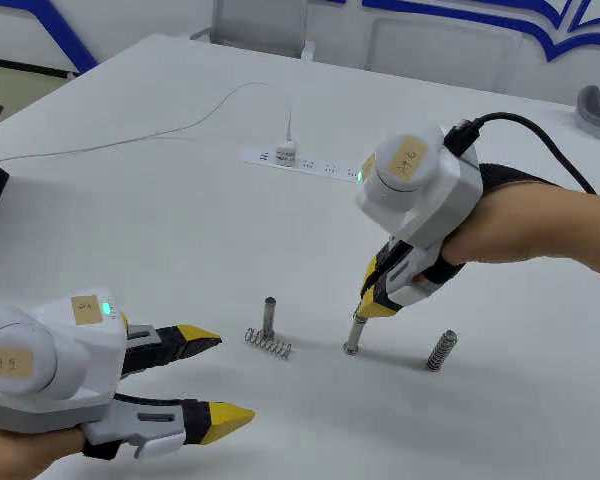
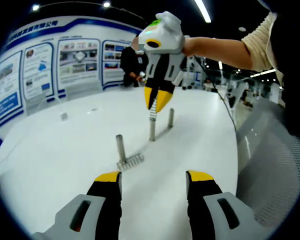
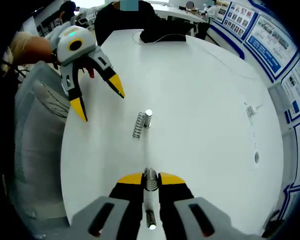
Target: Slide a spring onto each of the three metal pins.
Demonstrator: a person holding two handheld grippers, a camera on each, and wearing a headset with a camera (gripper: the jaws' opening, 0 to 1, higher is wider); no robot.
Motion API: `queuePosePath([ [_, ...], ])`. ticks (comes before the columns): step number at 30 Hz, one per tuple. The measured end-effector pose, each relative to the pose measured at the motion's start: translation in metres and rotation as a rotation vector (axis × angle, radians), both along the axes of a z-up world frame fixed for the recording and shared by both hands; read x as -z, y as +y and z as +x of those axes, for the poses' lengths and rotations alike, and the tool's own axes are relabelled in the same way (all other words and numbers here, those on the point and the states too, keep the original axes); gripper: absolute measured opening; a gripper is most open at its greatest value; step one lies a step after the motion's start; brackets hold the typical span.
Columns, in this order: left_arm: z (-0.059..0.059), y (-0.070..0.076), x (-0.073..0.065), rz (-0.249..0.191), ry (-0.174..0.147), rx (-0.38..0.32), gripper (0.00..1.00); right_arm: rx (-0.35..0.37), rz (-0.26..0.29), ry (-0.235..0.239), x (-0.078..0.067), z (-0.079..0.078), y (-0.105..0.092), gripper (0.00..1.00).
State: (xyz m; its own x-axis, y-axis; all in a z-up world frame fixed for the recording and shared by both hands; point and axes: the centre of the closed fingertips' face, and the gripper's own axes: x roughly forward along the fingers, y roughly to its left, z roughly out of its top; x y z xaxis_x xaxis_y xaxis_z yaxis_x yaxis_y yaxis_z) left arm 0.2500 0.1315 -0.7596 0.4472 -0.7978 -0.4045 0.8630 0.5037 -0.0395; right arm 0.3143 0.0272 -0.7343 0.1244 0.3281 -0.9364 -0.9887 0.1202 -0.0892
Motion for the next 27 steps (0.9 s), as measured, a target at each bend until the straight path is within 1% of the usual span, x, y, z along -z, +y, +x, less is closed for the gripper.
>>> queuePosePath([
  [11, 0.0, -0.001, 0.002, 0.0, 0.002, 0.001, 0.52, -0.001, -0.033, 0.023, 0.016, 0.003, -0.001, 0.12],
  [27, 0.0, 0.001, 0.004, 0.001, 0.007, -0.007, 0.52, -0.003, -0.069, 0.055, 0.037, 0.001, -0.001, 0.12],
])
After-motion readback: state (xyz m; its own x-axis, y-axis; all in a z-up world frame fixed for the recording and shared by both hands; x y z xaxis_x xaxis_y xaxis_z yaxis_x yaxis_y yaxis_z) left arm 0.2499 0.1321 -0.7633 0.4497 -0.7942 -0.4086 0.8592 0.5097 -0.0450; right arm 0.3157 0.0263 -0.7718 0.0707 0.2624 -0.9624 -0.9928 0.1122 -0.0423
